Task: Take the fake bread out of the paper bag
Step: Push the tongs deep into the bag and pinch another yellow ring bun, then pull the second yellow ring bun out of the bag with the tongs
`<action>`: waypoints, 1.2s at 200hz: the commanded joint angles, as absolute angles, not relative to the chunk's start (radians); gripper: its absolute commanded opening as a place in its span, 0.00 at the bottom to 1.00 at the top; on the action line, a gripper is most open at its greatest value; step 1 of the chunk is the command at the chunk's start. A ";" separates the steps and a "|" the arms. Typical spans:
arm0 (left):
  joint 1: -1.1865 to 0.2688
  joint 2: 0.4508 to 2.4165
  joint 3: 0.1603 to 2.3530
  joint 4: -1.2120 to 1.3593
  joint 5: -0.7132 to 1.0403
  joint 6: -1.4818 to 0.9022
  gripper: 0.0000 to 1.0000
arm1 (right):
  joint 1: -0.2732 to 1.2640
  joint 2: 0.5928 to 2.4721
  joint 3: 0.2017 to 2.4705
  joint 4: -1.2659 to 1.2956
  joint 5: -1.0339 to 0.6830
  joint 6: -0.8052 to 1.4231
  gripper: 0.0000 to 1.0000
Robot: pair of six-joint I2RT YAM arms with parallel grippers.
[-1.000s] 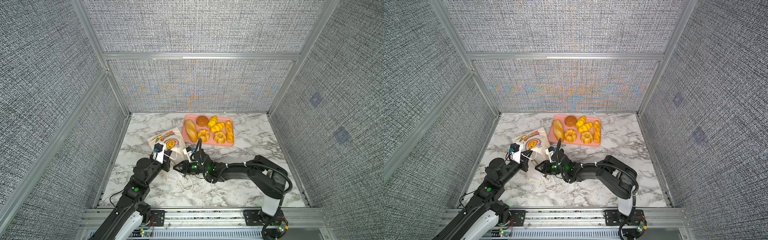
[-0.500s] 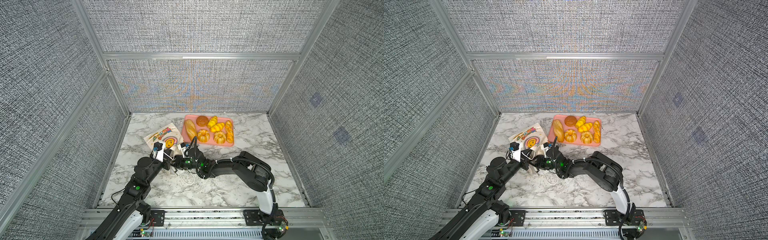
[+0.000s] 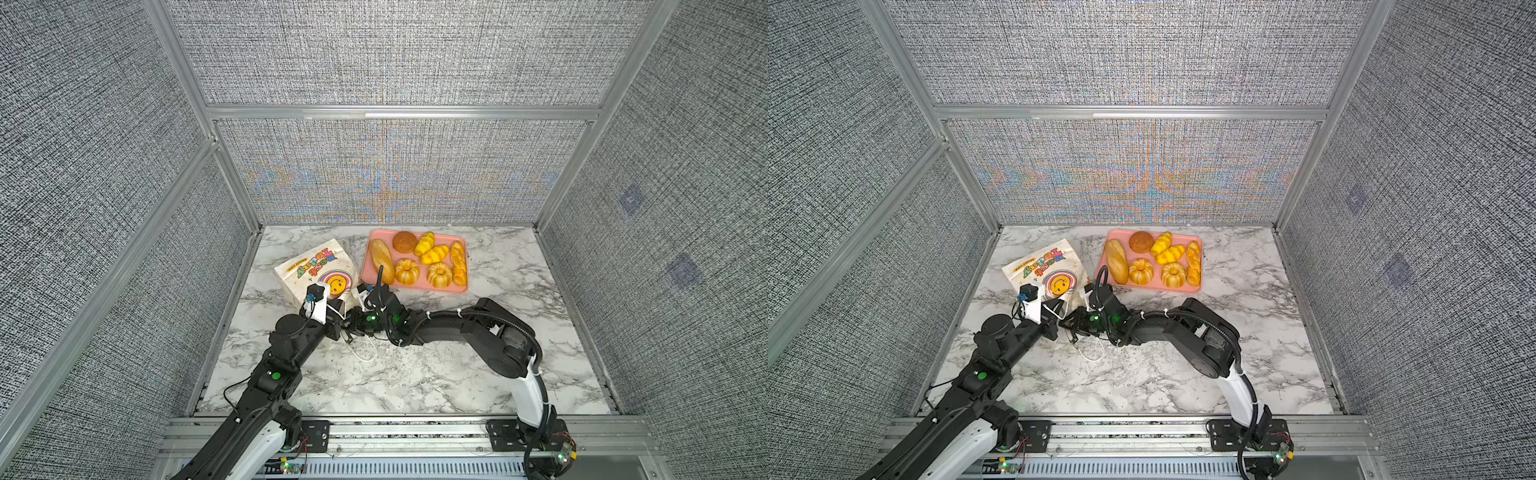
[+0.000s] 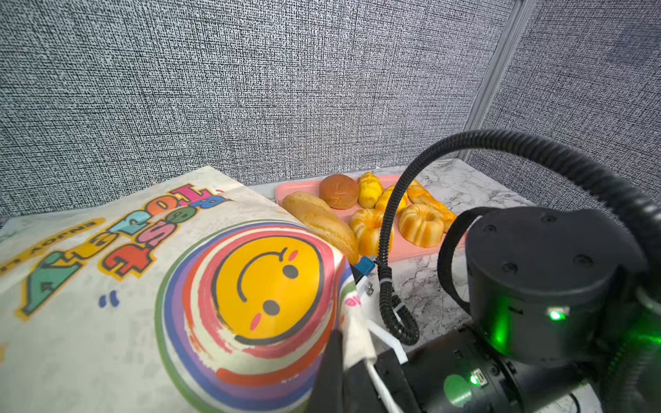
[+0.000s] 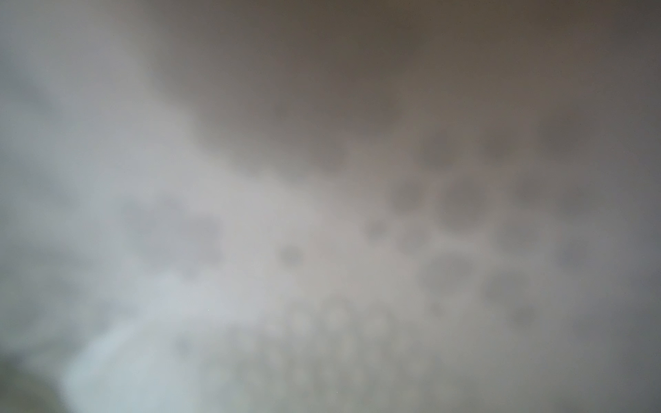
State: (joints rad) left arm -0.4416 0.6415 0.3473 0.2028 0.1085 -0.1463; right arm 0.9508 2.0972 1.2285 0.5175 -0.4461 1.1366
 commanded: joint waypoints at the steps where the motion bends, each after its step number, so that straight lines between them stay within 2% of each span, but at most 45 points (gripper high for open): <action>1: -0.442 0.627 0.345 0.268 0.148 -0.158 0.00 | 0.942 2.049 1.190 0.500 -0.475 1.108 0.09; 26: -0.443 0.606 0.341 0.249 0.118 -0.159 0.00 | 0.937 1.964 1.104 0.444 -0.468 1.075 0.00; 91: -0.442 0.580 0.327 0.241 0.010 -0.182 0.00 | 0.960 1.801 0.860 0.440 -0.440 1.061 0.00; 176: -0.442 0.607 0.357 0.219 -0.119 -0.280 0.00 | 1.017 1.629 0.819 0.299 -0.366 0.949 0.00; 240: -0.446 0.661 0.390 0.167 -0.261 -0.343 0.00 | 1.017 1.463 0.843 0.067 -0.327 0.851 0.00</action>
State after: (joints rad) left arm -0.4435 0.6411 0.3630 0.1932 -0.1600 -0.3004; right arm 1.0145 1.5093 0.8238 0.1638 -0.3515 0.9157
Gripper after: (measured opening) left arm 0.052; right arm 0.187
